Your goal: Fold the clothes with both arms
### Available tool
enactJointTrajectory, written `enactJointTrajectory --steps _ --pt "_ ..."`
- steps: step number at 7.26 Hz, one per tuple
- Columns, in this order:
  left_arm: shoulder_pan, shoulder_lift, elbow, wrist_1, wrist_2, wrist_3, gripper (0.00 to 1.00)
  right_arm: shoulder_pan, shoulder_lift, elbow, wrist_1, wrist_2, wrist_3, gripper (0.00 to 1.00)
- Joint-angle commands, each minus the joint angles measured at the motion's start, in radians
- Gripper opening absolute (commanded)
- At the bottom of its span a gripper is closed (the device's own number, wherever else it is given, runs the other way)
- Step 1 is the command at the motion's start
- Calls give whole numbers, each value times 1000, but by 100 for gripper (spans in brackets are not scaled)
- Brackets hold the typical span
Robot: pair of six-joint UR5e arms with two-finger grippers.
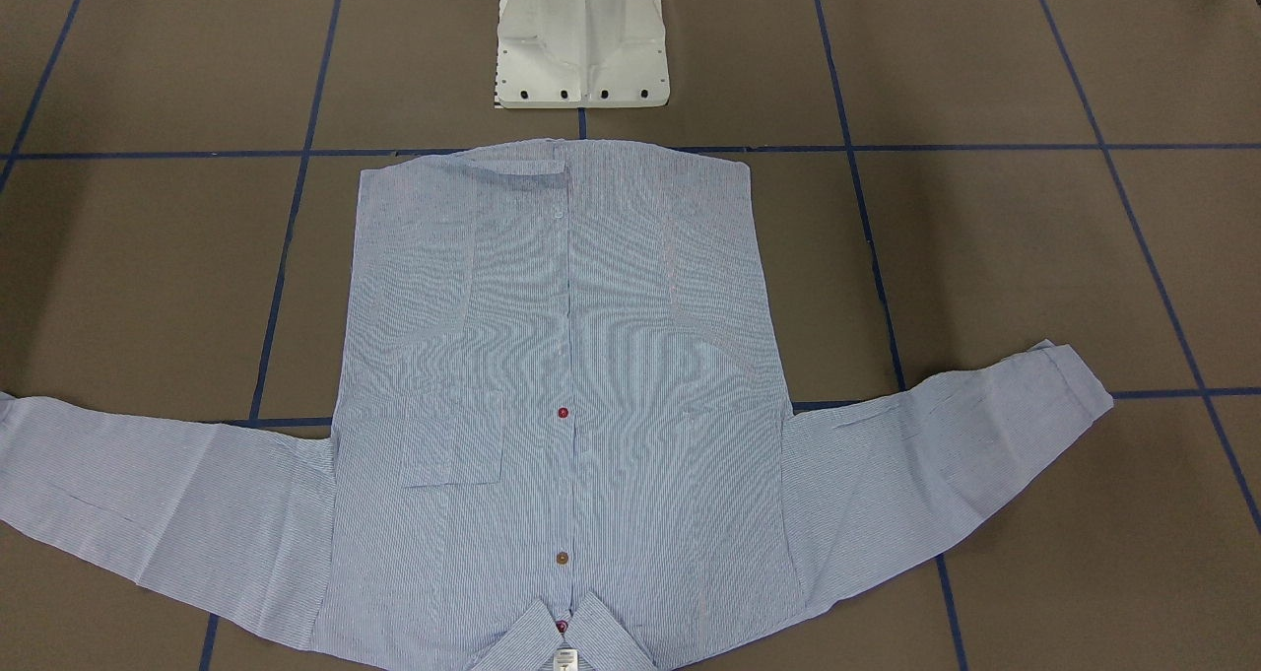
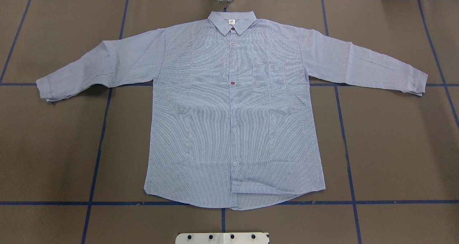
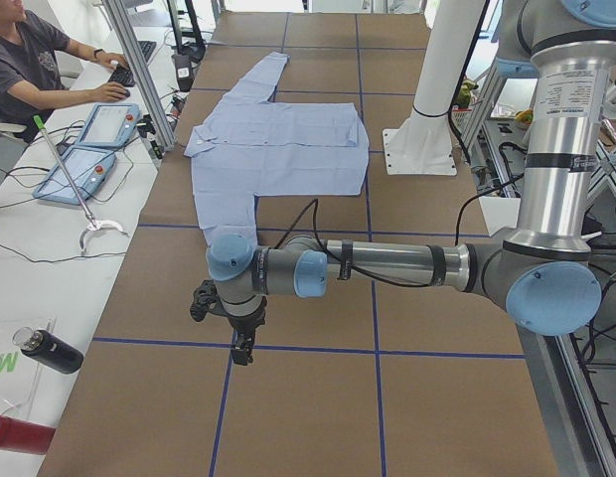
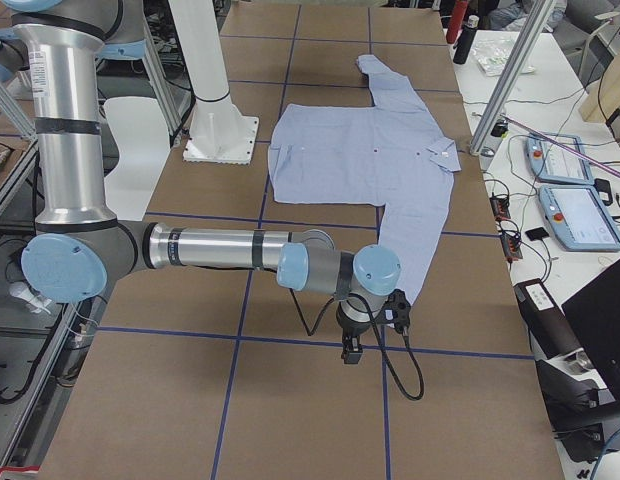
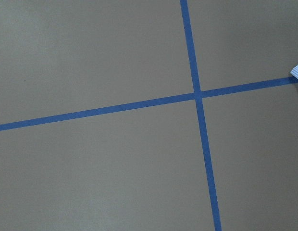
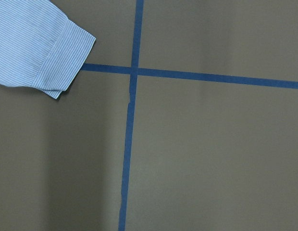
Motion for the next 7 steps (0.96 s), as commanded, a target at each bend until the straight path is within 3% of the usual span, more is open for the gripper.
enactJointTrajectory --steps 1,4,7 --pt "0 0 -1 -2 0 0 100 0 0 -1 0 2 0 100" --pt "0 -11 -63 -2 6 -8 100 0 9 -8 21 3 9 100" --pt "3 -28 -157 -5 0 -9 100 -12 13 -28 138 2 17 100"
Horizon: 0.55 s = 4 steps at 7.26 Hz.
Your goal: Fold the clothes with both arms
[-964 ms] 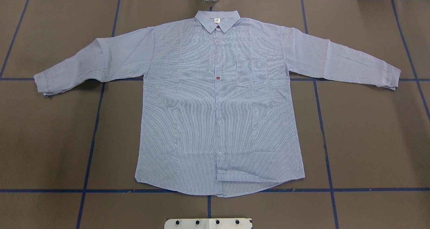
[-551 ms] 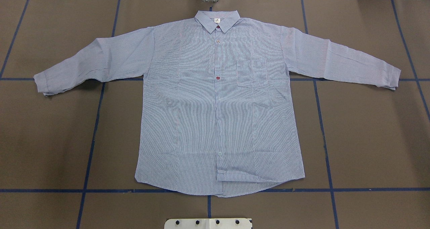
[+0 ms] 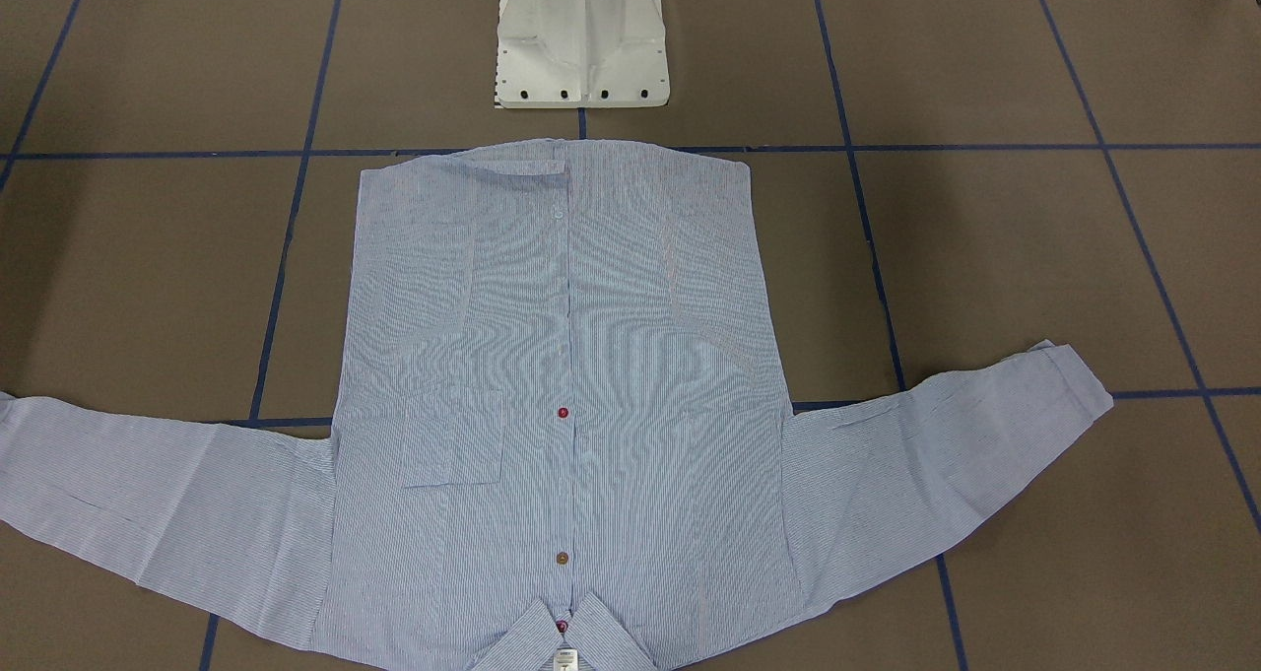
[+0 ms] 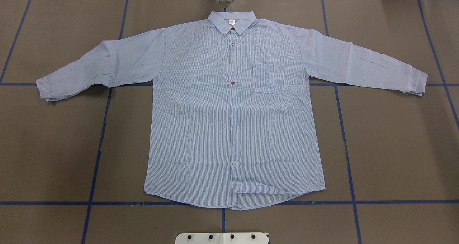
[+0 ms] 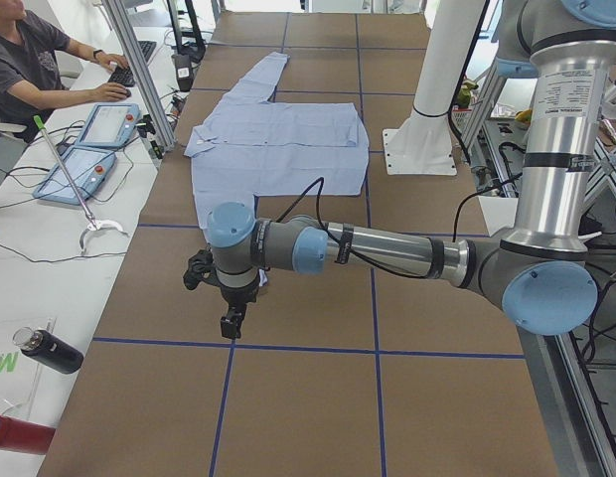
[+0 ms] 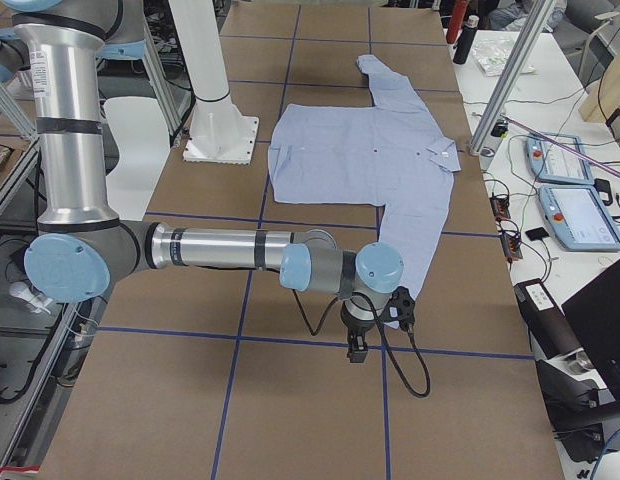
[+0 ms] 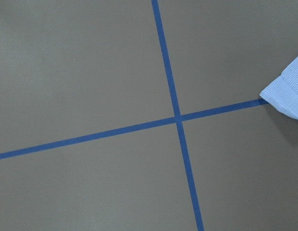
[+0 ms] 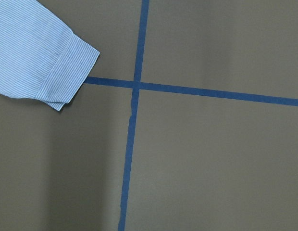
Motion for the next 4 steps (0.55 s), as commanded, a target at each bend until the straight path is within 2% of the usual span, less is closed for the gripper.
enactJointTrajectory --steps 1,2,3,4 --pt "7 -53 -26 -5 -2 0 100 -17 2 -27 165 0 27 100" --pt "8 -56 -54 -7 -6 0 100 -71 24 -115 255 4 68 100" --pt "8 -49 -43 -8 -35 0 100 -99 35 -204 419 1 135 100" --pt "9 -62 -46 -8 -45 0 100 -117 90 -326 549 3 253 100"
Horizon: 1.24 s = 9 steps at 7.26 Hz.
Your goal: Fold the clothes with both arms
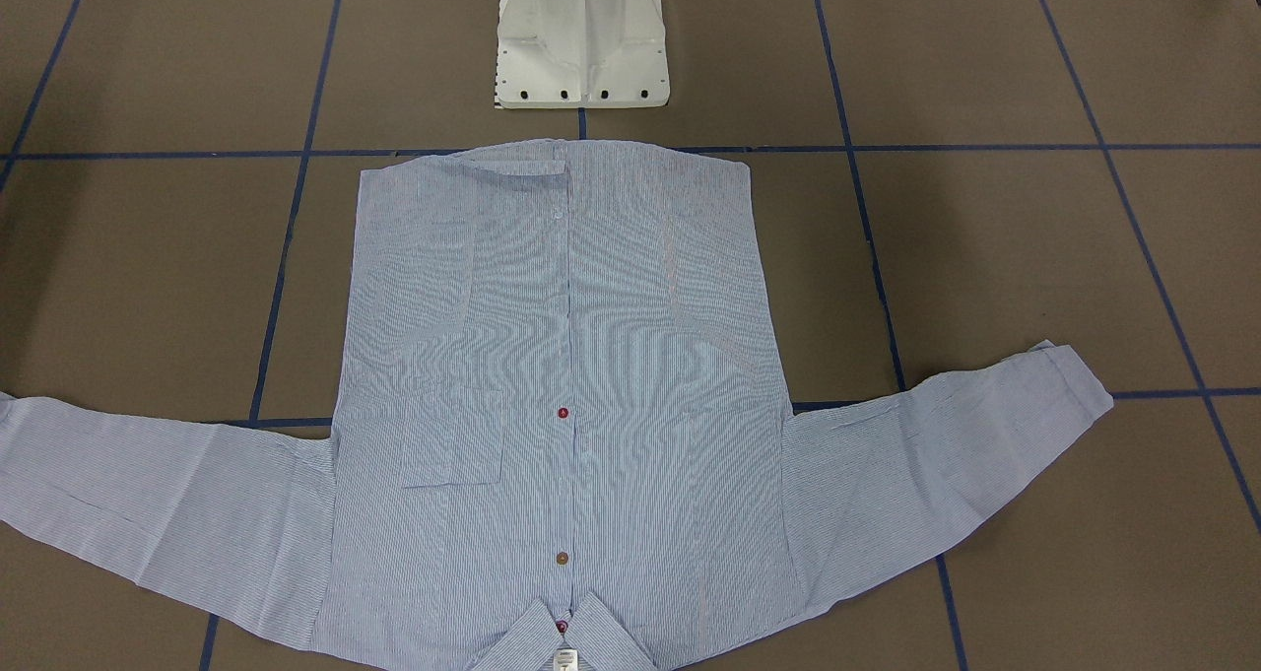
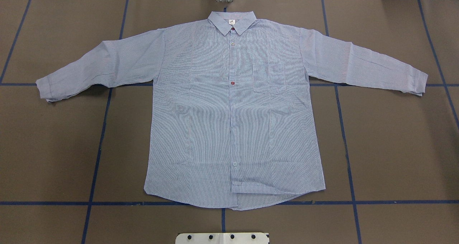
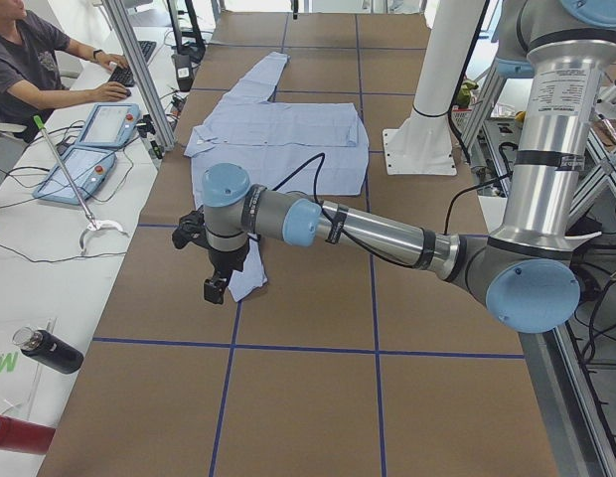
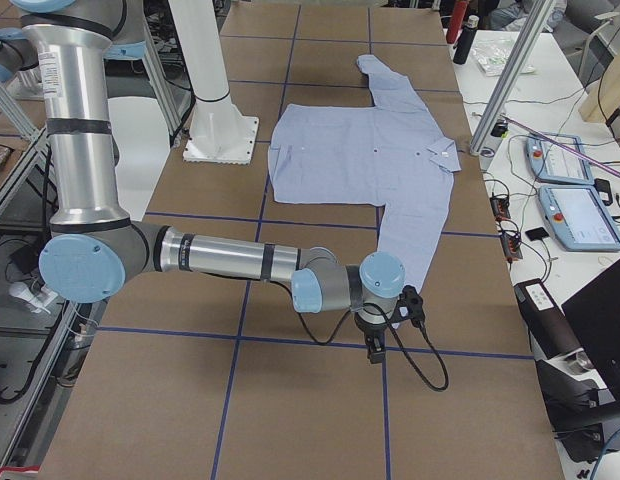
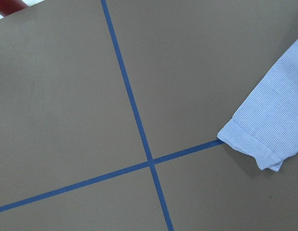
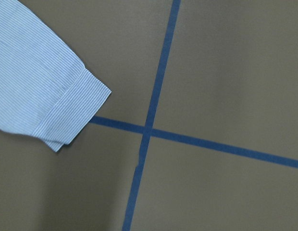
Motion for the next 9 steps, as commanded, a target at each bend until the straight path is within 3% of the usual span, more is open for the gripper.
enactJointTrajectory --steps 1,3,9 --pt "1 -10 -11 -1 -17 3 100 -87 95 -183 220 -2 160 100" --pt "3 -13 -5 2 -14 -1 100 -171 184 -226 222 2 247 100" --pt "1 -25 4 2 -15 -1 100 -244 238 -246 220 -19 232 99"
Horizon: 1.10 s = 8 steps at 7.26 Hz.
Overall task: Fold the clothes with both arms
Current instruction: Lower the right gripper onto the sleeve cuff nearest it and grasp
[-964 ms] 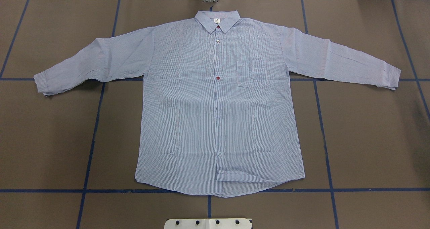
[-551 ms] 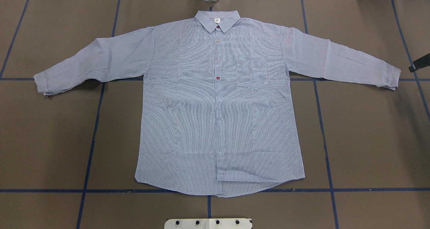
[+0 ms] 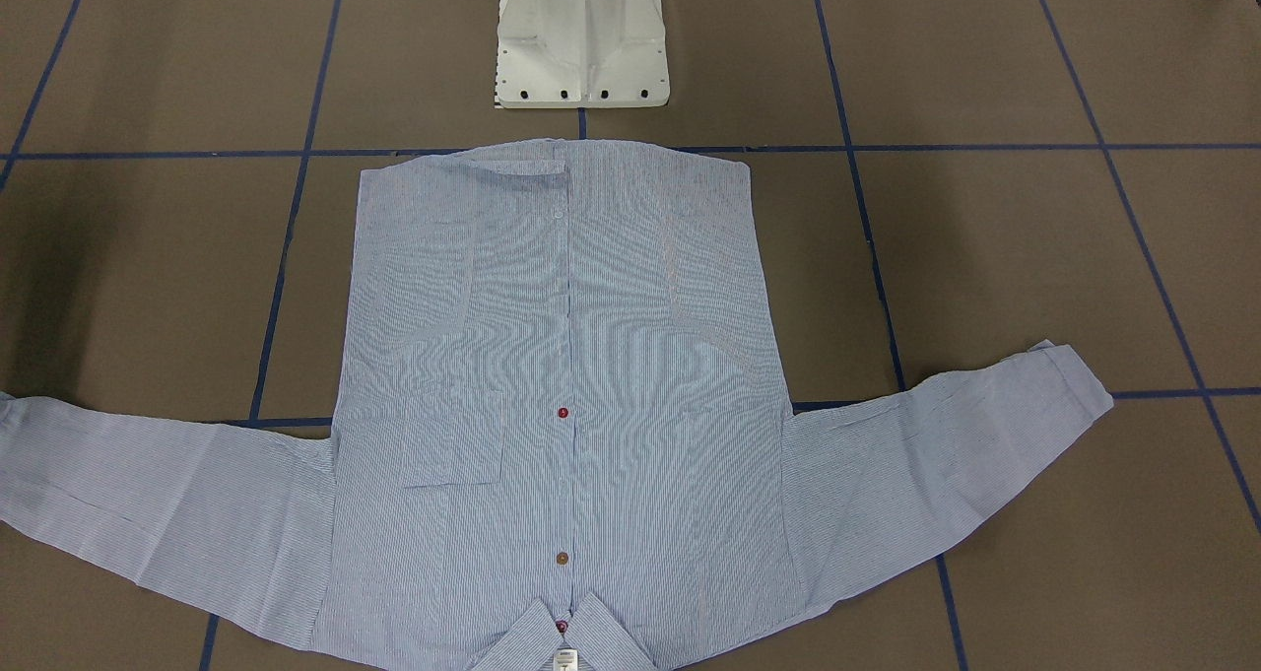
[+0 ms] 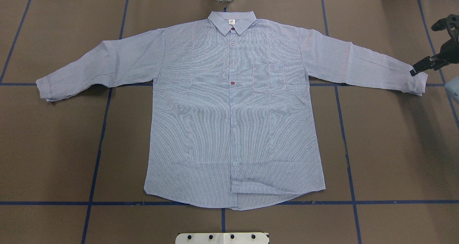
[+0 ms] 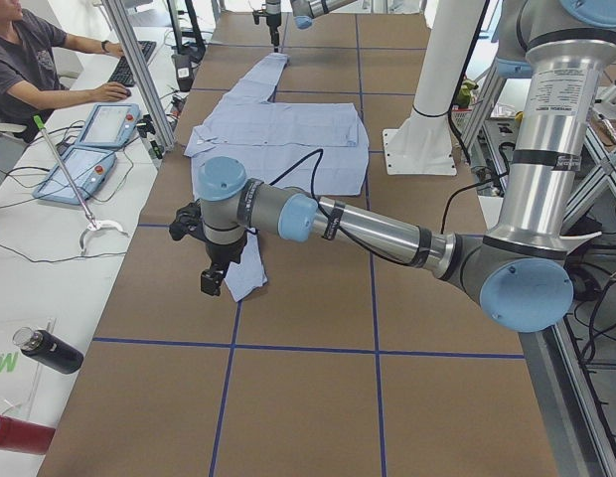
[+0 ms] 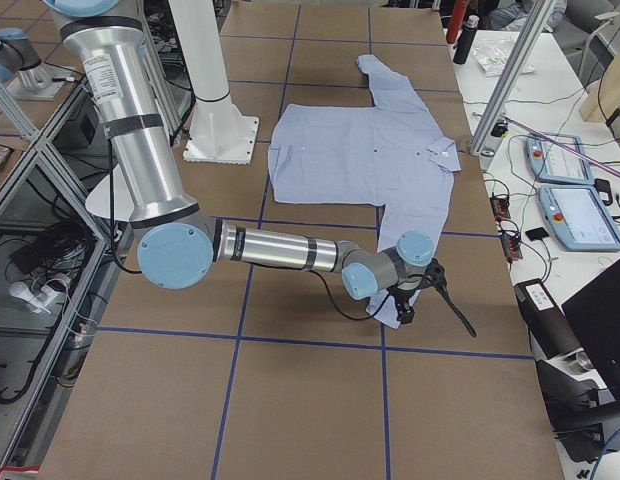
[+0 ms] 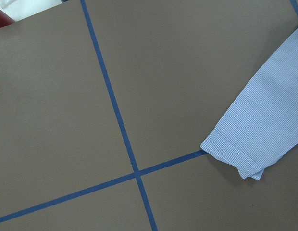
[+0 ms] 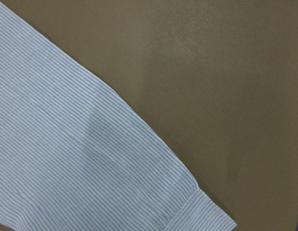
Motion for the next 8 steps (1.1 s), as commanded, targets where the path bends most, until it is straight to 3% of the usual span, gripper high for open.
enactJointTrajectory --steps 1,6,8 --pt "0 -8 2 1 0 -1 100 -14 18 -17 -1 -4 -43 99" --pt "0 -8 -7 4 -1 -1 100 16 24 -101 -1 -4 -195 98" --pt "0 -8 -7 4 -1 -1 100 13 61 -146 -12 -4 -193 89"
